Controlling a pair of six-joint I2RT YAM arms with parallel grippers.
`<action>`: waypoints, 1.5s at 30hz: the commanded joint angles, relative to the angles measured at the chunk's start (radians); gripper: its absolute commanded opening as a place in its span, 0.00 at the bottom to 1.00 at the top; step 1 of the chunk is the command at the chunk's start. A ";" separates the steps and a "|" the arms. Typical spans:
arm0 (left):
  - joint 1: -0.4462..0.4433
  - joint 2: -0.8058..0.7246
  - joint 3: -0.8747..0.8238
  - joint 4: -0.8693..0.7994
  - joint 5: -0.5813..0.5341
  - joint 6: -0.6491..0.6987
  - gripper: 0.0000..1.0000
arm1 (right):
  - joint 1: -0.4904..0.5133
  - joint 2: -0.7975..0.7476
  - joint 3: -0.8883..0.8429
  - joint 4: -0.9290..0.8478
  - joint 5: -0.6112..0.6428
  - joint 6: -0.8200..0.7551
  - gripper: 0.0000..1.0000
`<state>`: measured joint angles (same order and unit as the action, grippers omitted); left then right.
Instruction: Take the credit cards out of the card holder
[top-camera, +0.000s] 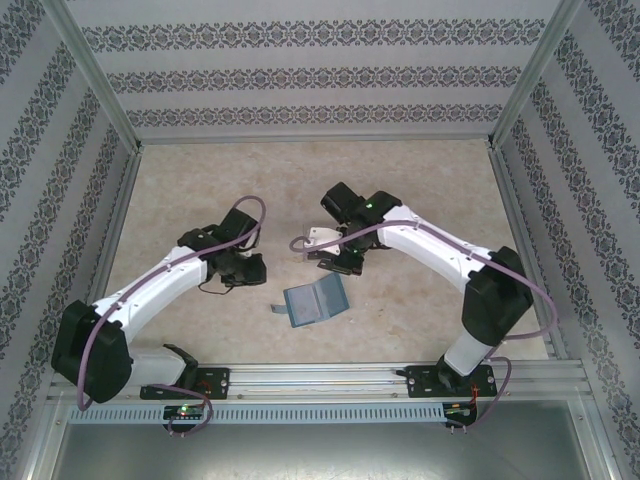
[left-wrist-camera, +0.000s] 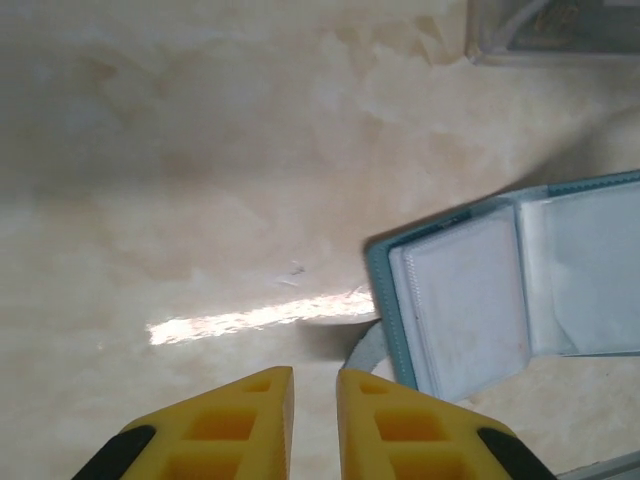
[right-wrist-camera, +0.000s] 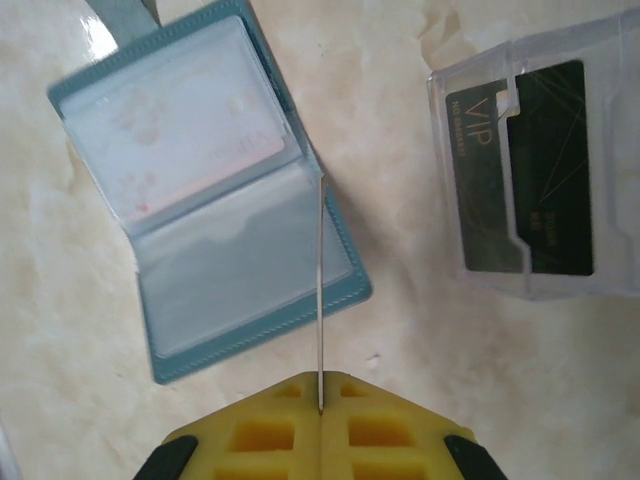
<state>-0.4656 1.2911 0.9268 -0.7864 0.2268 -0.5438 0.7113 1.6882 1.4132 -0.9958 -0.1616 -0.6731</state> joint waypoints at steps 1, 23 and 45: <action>0.052 -0.031 0.031 -0.130 -0.020 0.101 0.21 | -0.002 0.074 0.090 -0.125 0.059 -0.182 0.00; 0.098 -0.118 0.023 -0.134 -0.200 0.202 0.24 | -0.038 0.398 0.526 -0.349 0.076 -0.288 0.00; 0.100 -0.153 0.010 -0.121 -0.196 0.208 0.25 | -0.062 0.636 0.874 -0.506 0.066 -0.298 0.00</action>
<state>-0.3775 1.1526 0.9394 -0.8856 0.0441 -0.3580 0.6579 2.2910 2.2486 -1.4467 -0.0906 -0.9501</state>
